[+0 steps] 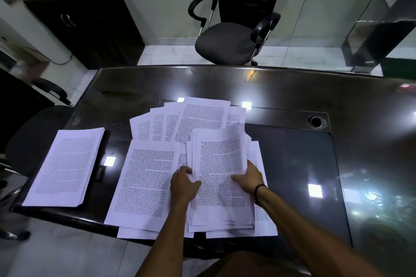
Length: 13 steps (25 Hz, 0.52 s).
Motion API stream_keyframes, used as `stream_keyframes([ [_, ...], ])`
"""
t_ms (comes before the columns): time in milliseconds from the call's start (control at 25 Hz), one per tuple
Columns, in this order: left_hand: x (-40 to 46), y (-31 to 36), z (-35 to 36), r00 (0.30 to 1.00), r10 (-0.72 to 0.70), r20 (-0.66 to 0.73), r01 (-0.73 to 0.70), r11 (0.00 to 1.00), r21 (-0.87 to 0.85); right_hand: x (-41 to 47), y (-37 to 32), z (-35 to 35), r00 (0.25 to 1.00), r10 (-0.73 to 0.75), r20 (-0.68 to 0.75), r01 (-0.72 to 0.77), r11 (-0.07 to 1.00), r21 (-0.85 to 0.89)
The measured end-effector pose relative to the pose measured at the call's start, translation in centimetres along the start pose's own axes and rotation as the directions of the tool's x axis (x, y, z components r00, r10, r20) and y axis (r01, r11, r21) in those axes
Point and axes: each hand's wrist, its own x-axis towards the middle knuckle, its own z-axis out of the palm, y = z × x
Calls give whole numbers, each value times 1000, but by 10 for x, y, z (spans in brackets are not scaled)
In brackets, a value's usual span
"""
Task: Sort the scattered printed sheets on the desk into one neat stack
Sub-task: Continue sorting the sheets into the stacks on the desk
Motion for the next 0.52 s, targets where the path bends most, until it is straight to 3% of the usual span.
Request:
stream_keyframes([
  [80, 1, -1, 0, 1000, -2, 8, 2, 1000, 4, -2, 1, -2, 989, -102, -111, 73, 969, -235],
  [160, 1, -3, 0, 1000, 7, 14, -7, 1000, -6, -8, -1, 0, 947, -260, -187, 191, 928, -321],
  [280, 2, -5, 0, 1000, 14, 24, -14, 999, -29, -14, -2, 3, 929, -321, -183, 293, 941, -167],
  [400, 2, -5, -6, 1000, -29, 2, 29, 996, -85, -3, 6, -18, 978, -171, -123, 184, 977, 103],
  [520, 2, 2, -18, 998, -64, -24, 60, 991, -121, 6, 16, -50, 993, -117, 15, 105, 935, 338],
])
